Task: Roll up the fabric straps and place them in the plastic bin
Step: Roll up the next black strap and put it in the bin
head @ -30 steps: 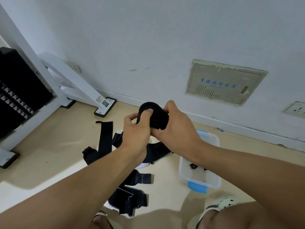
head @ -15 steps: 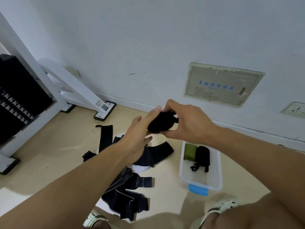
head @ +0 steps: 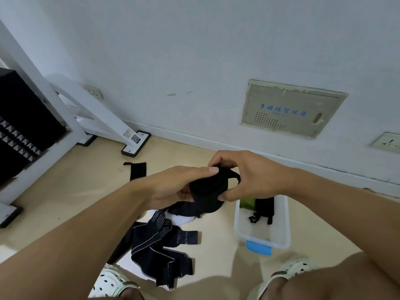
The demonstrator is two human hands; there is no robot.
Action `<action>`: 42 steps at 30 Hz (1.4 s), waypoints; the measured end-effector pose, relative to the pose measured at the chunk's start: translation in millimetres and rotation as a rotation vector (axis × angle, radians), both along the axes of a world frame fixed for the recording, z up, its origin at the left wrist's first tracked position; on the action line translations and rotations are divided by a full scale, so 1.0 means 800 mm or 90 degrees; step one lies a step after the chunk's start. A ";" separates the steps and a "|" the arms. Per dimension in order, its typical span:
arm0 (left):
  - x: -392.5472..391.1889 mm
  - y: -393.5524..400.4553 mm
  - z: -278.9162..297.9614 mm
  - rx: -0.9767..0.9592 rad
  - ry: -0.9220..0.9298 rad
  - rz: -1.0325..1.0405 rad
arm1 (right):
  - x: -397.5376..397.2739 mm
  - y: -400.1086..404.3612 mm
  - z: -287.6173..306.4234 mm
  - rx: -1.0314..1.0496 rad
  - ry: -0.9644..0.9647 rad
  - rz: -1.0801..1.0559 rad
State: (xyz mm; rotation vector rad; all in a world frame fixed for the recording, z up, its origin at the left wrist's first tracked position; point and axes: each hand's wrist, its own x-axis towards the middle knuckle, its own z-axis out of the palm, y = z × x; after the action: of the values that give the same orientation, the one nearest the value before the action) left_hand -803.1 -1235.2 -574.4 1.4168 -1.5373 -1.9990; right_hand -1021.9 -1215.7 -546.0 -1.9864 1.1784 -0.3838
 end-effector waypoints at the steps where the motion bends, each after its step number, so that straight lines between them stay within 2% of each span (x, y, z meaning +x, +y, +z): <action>1: 0.000 0.002 0.000 0.010 -0.002 -0.010 | -0.001 0.000 0.000 0.010 0.000 0.005; 4: -0.002 0.001 -0.002 0.033 0.014 0.032 | -0.004 0.000 -0.006 0.035 -0.051 -0.021; 9: -0.015 -0.005 -0.002 0.145 0.128 0.201 | 0.004 -0.005 -0.019 0.043 -0.170 -0.123; 14: -0.030 -0.004 -0.002 0.170 0.137 0.310 | 0.026 -0.002 -0.030 0.056 -0.142 -0.149; 18: -0.037 -0.002 -0.015 0.187 0.152 0.323 | 0.039 0.002 -0.041 0.000 -0.151 -0.214; 20: -0.039 -0.002 -0.019 0.152 0.137 0.319 | 0.039 0.002 -0.043 -0.015 -0.137 -0.223; 23: -0.035 -0.005 -0.024 -0.014 0.015 0.325 | 0.033 0.001 -0.043 0.013 -0.079 -0.168; 25: -0.031 -0.007 -0.022 -0.106 -0.013 0.338 | 0.028 -0.001 -0.044 0.055 -0.063 -0.139; 31: -0.029 0.002 -0.014 -0.046 0.061 0.215 | 0.011 -0.012 -0.056 0.139 -0.002 -0.095; 37: -0.033 0.000 -0.018 -0.026 0.065 0.231 | -0.004 -0.010 -0.058 0.213 -0.097 -0.099; 42: -0.048 -0.001 -0.026 0.008 0.055 0.276 | -0.013 -0.005 -0.062 0.239 -0.127 -0.143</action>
State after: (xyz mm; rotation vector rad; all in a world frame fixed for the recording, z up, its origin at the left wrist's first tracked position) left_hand -841.5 -1236.2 -595.0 1.4934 -1.0693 -1.7795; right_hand -1032.1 -1219.5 -595.6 -1.4668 1.2455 -0.4279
